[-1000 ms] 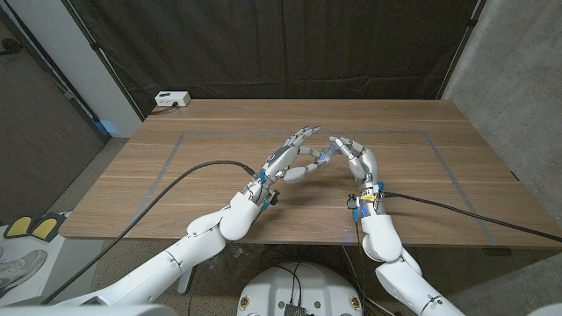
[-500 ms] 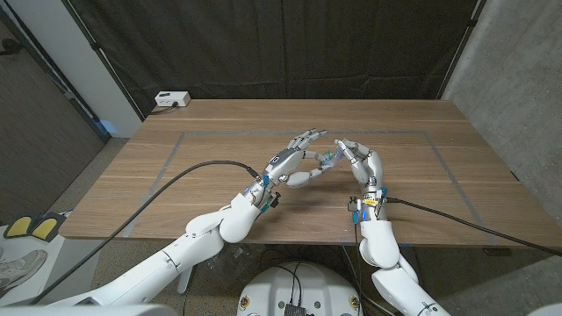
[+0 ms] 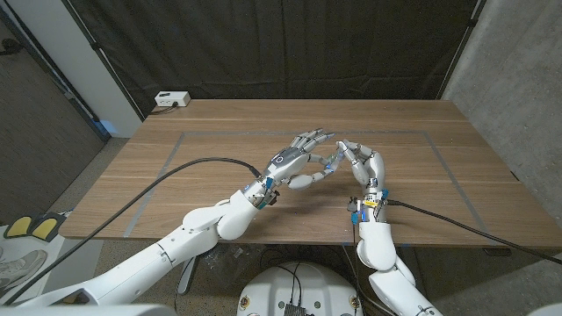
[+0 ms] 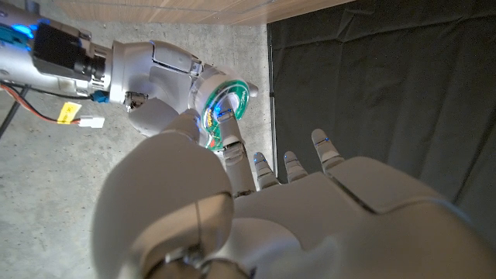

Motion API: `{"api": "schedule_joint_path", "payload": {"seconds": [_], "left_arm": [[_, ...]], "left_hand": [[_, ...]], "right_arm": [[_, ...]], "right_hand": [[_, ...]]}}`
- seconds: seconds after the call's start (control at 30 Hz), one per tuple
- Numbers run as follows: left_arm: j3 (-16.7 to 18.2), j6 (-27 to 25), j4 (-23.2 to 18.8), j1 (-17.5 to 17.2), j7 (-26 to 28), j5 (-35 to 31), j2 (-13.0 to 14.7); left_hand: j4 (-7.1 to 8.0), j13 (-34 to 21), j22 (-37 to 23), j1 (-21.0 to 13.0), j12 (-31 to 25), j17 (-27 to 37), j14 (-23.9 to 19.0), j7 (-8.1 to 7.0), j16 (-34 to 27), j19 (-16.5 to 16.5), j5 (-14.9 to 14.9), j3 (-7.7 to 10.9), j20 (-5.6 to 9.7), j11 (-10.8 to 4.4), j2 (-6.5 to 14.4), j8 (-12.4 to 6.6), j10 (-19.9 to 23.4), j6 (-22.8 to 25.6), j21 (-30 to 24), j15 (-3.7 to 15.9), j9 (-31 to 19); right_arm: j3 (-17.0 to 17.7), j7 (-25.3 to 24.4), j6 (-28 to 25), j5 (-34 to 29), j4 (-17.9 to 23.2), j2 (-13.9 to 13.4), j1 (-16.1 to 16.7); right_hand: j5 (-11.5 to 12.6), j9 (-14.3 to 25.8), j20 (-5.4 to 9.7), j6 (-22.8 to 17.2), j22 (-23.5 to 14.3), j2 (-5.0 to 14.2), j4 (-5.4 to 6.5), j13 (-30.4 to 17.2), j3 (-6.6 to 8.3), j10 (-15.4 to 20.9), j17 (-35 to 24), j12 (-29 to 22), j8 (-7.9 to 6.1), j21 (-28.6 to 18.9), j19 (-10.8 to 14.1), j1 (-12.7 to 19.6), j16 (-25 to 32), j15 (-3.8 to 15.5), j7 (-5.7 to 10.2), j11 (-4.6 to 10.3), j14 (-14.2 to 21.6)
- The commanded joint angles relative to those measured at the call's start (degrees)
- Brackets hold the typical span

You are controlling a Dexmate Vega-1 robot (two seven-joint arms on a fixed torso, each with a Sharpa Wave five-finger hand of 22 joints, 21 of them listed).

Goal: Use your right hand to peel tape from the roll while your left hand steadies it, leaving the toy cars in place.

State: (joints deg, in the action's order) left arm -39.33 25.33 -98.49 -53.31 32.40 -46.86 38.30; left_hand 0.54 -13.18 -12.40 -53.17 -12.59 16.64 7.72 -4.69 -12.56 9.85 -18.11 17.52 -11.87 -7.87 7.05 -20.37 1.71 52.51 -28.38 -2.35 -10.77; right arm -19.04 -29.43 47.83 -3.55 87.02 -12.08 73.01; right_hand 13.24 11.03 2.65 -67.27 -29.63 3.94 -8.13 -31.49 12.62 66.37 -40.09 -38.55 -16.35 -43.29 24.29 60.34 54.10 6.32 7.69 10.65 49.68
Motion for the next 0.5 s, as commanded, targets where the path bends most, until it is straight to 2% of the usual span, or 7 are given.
{"api": "schedule_joint_path", "payload": {"seconds": [0.03, 0.2, 0.5], "left_arm": [[-1.42, -0.77, -0.8, 2.87, 4.31, -8.47, 2.82], [-2.5, -3.06, -1.39, 3.86, 10.17, -15.37, 3.73], [-5.39, -5.69, -1.01, 5.8, 14.95, -20.79, 5.07]], "left_hand": [[-0.1, -0.16, -0.08, -0.62, 0.01, 0.11, 0.6, -7.05, -0.05, 4.25, -0.48, -0.35, 0.23, -0.46, -0.12, 0.03, -0.61, 7.27, 0.02, 0.06, -0.2], [-0.09, -0.19, -0.1, -0.71, 0.09, 0.15, 1.04, -7.23, 0.06, 4.47, -0.63, -0.45, 0.37, -0.85, -0.16, -0.07, -1.02, 7.58, 0.07, 0.12, -0.3], [0.0, -0.31, -0.16, -0.9, -0.22, 0.29, 1.41, -7.38, 0.01, 4.8, -1.06, -0.72, 0.57, -1.53, -0.17, -0.28, -0.81, 8.11, 0.08, 0.59, -0.57]], "right_arm": [[-0.09, -1.22, -2.86, -0.89, 1.12, 0.35, -0.61], [-0.45, -1.98, -4.0, -1.09, 1.52, 0.37, -0.83], [-1.23, -2.31, -2.99, -0.35, 0.83, 0.19, -1.94]], "right_hand": [[0.48, 0.18, 8.7, -1.61, -0.48, 0.09, -0.13, -0.33, -0.56, 0.58, -0.97, -0.26, 0.2, -0.89, -0.18, 0.63, 0.52, 6.88, 0.52, 0.02, -0.09], [0.82, 0.17, 8.73, -1.92, -0.87, 0.22, -0.03, -0.04, -1.09, 1.46, -2.21, 0.0, 0.5, -1.77, -0.08, 1.06, 1.01, 6.86, 0.16, -0.28, 0.2], [1.18, 0.19, 8.75, -2.31, -1.4, 0.45, 0.18, -0.47, -1.81, 1.83, -3.82, 0.21, 0.89, -2.99, -0.08, 1.5, 1.36, 6.81, 0.08, -0.29, 0.32]]}}
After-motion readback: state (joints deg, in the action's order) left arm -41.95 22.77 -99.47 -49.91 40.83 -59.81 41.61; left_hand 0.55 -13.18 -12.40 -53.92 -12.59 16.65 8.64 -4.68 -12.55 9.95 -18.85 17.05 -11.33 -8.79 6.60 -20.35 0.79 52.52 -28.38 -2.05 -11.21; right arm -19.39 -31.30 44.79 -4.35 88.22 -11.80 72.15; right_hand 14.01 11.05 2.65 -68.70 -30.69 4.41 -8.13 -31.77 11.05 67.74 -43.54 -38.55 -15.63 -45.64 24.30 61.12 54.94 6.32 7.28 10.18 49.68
